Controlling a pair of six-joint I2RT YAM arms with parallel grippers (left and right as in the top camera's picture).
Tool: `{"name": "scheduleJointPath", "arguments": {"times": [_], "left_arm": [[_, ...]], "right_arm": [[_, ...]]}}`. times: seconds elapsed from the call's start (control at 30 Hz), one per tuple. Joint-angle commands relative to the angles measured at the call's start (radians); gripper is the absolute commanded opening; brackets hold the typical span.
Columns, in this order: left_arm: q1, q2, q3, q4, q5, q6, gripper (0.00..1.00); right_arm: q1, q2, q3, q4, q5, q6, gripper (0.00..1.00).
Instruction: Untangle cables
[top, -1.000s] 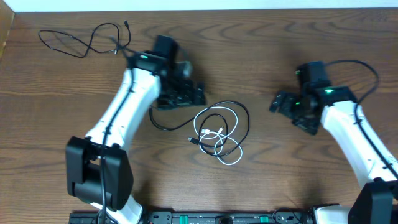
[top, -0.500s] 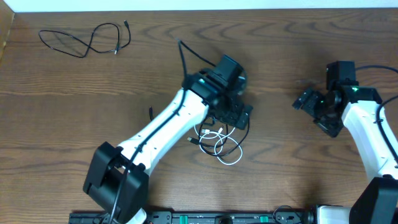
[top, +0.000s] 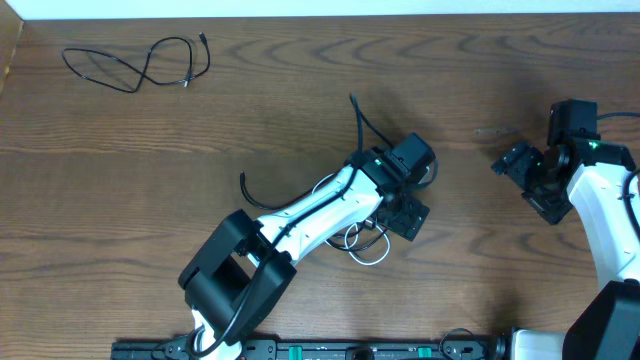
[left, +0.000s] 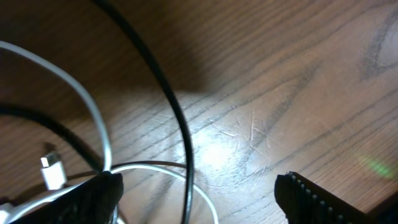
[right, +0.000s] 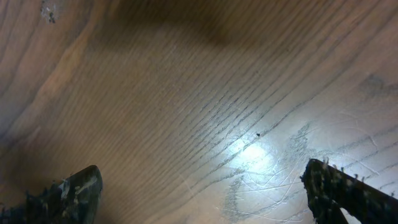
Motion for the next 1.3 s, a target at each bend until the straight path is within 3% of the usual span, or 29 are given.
{"name": "scheduleJointPath", "arguments": {"times": [0.0, 0.2, 0.47, 0.57, 0.93, 1.03, 1.27], "left_arm": [[-0.014, 0.006, 0.000, 0.003, -0.019, -0.005, 0.82], [-0.020, 0.006, -0.004, 0.003, -0.040, -0.005, 0.65], [-0.020, 0.006, -0.035, 0.003, -0.039, -0.007, 0.60], [-0.020, 0.006, -0.043, 0.006, -0.039, -0.013, 0.53], [-0.021, 0.023, -0.092, 0.055, -0.039, -0.036, 0.49], [-0.023, 0.026, -0.093, 0.051, -0.031, -0.039, 0.38], [-0.022, 0.026, -0.092, 0.059, -0.028, -0.040, 0.33]], "right_arm": [[-0.006, 0.005, -0.005, -0.001, 0.014, 0.002, 0.99], [-0.006, 0.005, -0.005, -0.001, 0.014, 0.002, 0.99], [-0.007, 0.005, -0.005, -0.001, 0.013, 0.002, 0.99], [-0.007, 0.005, -0.005, 0.000, 0.014, 0.002, 0.99], [-0.006, 0.005, -0.005, -0.001, 0.013, 0.002, 0.99], [-0.007, 0.005, -0.005, -0.001, 0.014, 0.002, 0.99], [-0.006, 0.005, -0.005, -0.001, 0.014, 0.002, 0.99]]}}
